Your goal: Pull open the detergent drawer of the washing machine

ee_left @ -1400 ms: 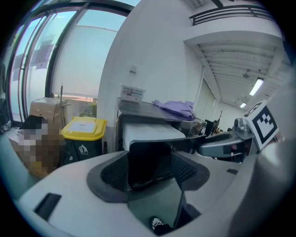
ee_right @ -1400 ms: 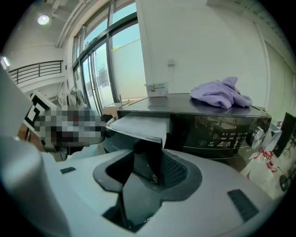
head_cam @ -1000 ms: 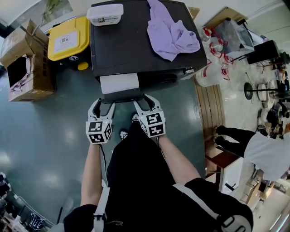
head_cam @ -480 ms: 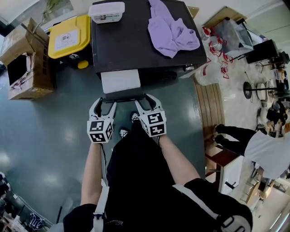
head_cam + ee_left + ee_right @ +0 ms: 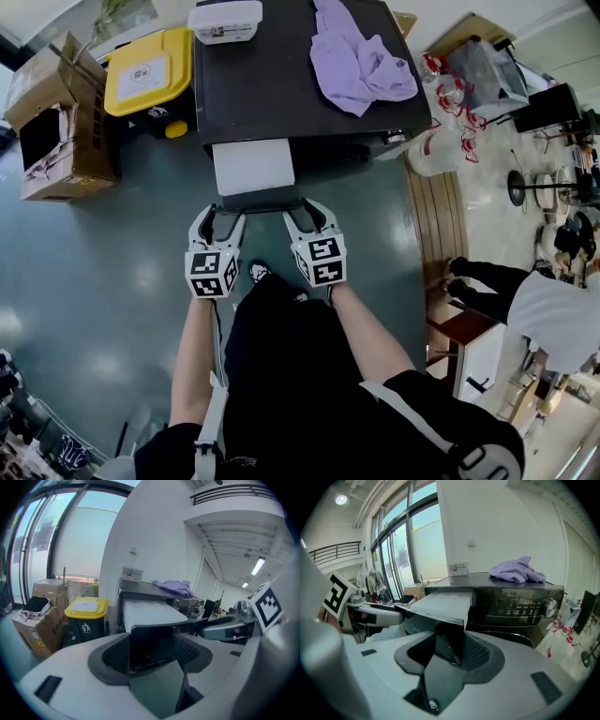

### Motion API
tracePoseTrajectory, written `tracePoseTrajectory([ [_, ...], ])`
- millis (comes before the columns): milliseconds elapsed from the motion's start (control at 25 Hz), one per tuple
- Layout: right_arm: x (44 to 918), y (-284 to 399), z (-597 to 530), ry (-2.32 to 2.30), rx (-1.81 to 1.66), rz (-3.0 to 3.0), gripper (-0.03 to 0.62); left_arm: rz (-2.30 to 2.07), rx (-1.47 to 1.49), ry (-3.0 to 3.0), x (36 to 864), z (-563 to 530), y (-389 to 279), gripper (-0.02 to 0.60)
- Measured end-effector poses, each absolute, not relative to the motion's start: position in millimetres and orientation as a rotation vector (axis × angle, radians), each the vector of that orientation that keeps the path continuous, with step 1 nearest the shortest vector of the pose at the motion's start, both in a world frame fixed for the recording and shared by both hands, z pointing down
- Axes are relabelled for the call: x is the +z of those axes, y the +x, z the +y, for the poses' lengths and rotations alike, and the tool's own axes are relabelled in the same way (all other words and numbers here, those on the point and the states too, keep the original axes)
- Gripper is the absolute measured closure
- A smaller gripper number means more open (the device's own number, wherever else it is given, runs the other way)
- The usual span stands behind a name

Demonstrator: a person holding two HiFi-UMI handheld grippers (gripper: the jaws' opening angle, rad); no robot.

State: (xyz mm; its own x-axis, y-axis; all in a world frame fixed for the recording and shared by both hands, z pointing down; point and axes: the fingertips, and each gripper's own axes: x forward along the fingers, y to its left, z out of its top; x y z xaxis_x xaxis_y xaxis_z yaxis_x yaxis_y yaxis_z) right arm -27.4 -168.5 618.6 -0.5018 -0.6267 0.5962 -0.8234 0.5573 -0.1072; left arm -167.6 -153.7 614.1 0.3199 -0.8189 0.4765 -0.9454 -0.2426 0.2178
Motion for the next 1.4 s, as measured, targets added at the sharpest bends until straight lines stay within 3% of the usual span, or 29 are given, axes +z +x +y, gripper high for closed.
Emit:
tracePoseTrajectory([
  [1400, 618, -16, -124, 1.143, 0.520, -2.311, 0.419, -1.631, 0.370, 2.085, 612, -107, -158, 0.308],
])
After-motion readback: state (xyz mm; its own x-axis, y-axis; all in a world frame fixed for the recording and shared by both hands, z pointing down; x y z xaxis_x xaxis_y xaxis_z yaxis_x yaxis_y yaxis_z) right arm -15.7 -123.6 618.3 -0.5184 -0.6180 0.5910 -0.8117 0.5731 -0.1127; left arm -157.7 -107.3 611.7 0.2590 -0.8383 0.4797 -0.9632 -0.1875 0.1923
